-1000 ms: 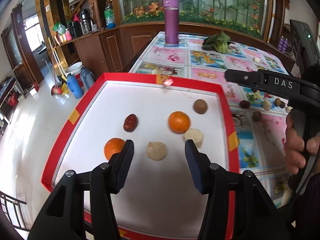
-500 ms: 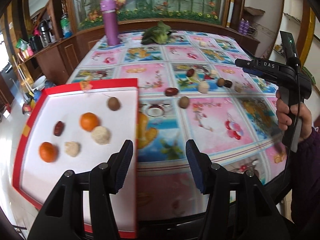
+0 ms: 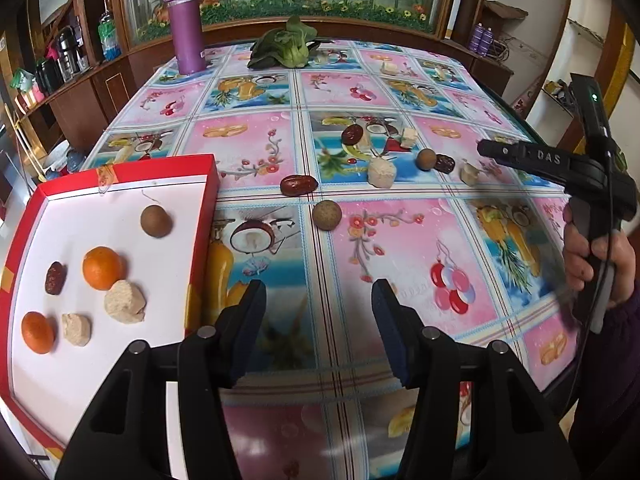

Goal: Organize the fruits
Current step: 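Grasp a brown nut with the left tool while the right tool grasps a beige cake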

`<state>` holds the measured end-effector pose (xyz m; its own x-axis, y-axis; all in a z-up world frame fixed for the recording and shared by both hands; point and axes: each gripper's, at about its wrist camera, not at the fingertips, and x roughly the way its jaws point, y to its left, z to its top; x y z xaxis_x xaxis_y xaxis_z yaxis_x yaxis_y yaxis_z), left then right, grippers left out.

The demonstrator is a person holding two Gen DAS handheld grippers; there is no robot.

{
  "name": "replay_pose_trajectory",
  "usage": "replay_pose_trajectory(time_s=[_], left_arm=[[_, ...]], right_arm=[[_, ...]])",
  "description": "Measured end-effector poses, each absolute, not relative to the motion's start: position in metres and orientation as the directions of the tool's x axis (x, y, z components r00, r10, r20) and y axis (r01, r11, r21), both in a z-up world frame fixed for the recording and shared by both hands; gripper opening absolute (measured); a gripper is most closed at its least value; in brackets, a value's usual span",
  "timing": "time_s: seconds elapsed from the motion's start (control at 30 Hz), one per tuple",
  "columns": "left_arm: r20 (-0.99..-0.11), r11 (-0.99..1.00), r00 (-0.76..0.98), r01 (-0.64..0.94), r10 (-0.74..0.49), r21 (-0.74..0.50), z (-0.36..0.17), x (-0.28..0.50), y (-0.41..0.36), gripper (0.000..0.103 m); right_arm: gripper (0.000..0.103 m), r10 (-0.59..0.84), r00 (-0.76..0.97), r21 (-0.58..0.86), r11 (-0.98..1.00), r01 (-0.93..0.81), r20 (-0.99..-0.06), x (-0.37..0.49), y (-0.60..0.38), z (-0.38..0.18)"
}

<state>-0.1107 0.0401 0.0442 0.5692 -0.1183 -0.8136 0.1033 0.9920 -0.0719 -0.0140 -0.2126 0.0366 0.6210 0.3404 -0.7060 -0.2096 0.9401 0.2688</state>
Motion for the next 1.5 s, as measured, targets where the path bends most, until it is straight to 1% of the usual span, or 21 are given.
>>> replay_pose_trajectory(time_s=[0.27, 0.47, 0.67, 0.73, 0.9, 1.13, 1.2, 1.33, 1.37, 1.4, 1.43, 1.5], left_arm=[[-0.813, 0.992, 0.570, 0.097, -0.121, -0.080, 0.036, -0.083, 0.033, 0.056], [-0.813, 0.994, 0.572, 0.088, -0.107, -0.069, 0.027, -0.062, 0.029, 0.056], [-0.810, 0.991, 0.572, 0.098, -0.128, -0.088, 0.025, -0.056, 0.028, 0.055], [-0.806, 0.990, 0.576, 0.107, -0.134, -0.088, 0.025, -0.055, 0.026, 0.053], [-0.805, 0.987, 0.574, 0.134, -0.148, -0.086, 0.023, -0.052, 0.022, 0.040], [-0.808, 0.985, 0.567, 0.143, -0.158, -0.092, 0.016, -0.052, 0.022, 0.036], [-0.806, 0.985, 0.568, 0.144, -0.163, -0.097, 0.016, -0.052, 0.023, 0.032], [-0.802, 0.984, 0.573, 0.148, -0.167, -0.099, 0.015, -0.051, 0.023, 0.028], [-0.801, 0.984, 0.575, 0.148, -0.165, -0.096, 0.015, -0.051, 0.023, 0.027], [-0.800, 0.985, 0.577, 0.148, -0.163, -0.094, 0.015, -0.052, 0.023, 0.026], [-0.799, 0.985, 0.579, 0.148, -0.163, -0.094, 0.015, -0.052, 0.023, 0.025], [-0.798, 0.985, 0.579, 0.144, -0.166, -0.100, 0.015, -0.051, 0.025, 0.024]], right_arm=[[0.043, 0.305, 0.586, 0.180, 0.948, -0.263, -0.751, -0.019, -0.189, 0.027], [0.043, 0.290, 0.586, 0.164, 0.952, -0.260, -0.757, -0.019, -0.189, 0.026], [0.043, 0.286, 0.577, 0.158, 0.952, -0.263, -0.765, -0.019, -0.188, 0.024], [0.043, 0.280, 0.579, 0.151, 0.953, -0.262, -0.766, -0.019, -0.188, 0.025], [0.043, 0.278, 0.567, 0.144, 0.952, -0.270, -0.775, -0.019, -0.185, 0.022], [0.043, 0.254, 0.560, 0.103, 0.953, -0.286, -0.788, -0.019, -0.179, 0.018], [0.043, 0.243, 0.567, 0.083, 0.952, -0.293, -0.787, -0.020, -0.177, 0.018], [0.043, 0.238, 0.575, 0.072, 0.953, -0.295, -0.783, -0.020, -0.177, 0.017], [0.043, 0.237, 0.577, 0.071, 0.953, -0.294, -0.782, -0.019, -0.176, 0.017], [0.040, 0.231, 0.581, 0.066, 0.954, -0.291, -0.780, -0.020, -0.176, 0.017], [0.033, 0.215, 0.590, 0.048, 0.957, -0.286, -0.778, -0.020, -0.176, 0.017], [0.027, 0.188, 0.602, 0.018, 0.961, -0.276, -0.776, -0.020, -0.176, 0.016]])
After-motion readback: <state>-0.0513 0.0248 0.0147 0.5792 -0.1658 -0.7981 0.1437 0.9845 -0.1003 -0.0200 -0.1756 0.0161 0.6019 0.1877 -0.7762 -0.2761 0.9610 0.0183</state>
